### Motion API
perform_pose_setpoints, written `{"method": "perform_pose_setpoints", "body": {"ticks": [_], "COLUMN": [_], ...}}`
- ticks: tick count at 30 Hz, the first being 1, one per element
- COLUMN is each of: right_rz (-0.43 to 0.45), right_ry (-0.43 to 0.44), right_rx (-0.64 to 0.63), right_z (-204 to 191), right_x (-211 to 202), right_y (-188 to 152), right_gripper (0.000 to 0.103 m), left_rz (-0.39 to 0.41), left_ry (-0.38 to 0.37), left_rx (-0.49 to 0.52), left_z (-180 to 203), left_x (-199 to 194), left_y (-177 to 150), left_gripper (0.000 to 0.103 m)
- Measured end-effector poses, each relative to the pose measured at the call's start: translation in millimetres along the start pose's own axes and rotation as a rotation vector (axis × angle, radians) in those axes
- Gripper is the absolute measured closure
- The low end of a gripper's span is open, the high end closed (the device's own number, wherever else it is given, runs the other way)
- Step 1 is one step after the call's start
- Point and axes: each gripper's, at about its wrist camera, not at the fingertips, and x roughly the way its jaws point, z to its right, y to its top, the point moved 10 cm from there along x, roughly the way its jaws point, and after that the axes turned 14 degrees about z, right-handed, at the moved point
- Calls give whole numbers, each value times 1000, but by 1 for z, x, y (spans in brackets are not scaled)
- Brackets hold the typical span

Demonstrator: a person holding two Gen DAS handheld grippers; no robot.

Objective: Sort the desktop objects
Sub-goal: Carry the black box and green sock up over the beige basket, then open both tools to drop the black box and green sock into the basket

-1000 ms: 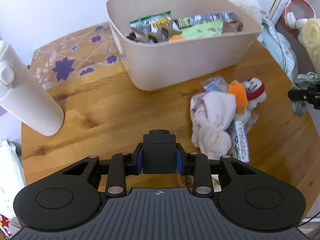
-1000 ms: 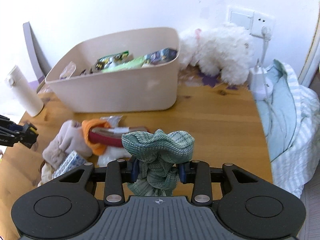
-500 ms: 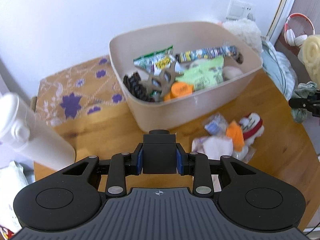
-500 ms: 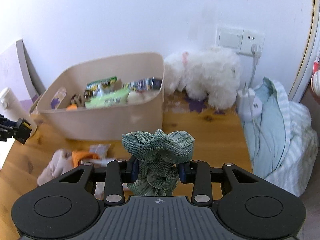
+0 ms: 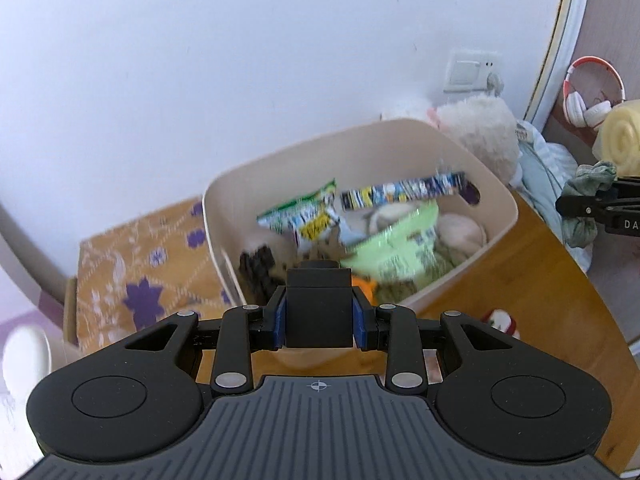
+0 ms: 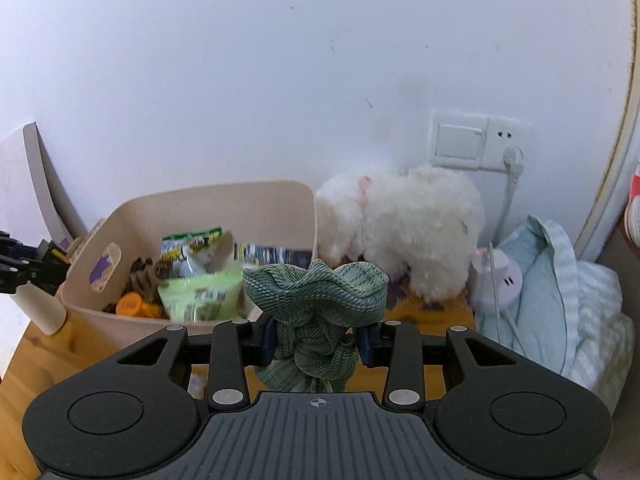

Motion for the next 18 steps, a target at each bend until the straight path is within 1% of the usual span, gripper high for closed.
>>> {"method": "perform_pose_setpoints", "body": {"ticks": [3,8,15,18], "right_rz": [8,20,10,-10], "right_ry": [17,61,107,119], "right_rx": [-10,-2,-41,-55], "right_z": [-6,-25,-52,-60], "right_x": [10,27,51,65], "right_y": [10,24,34,32], "right_gripper": [67,67,66,64], "left_rz": [4,12,-10,-26], "left_ry": [13,18,15,36], "left_rx": [7,-13,-22,-36], "left_z": [2,10,23,23], "left_x": [9,24,51,61], "left_y": [10,20,20,17], "left_gripper": [71,71,71,71]}}
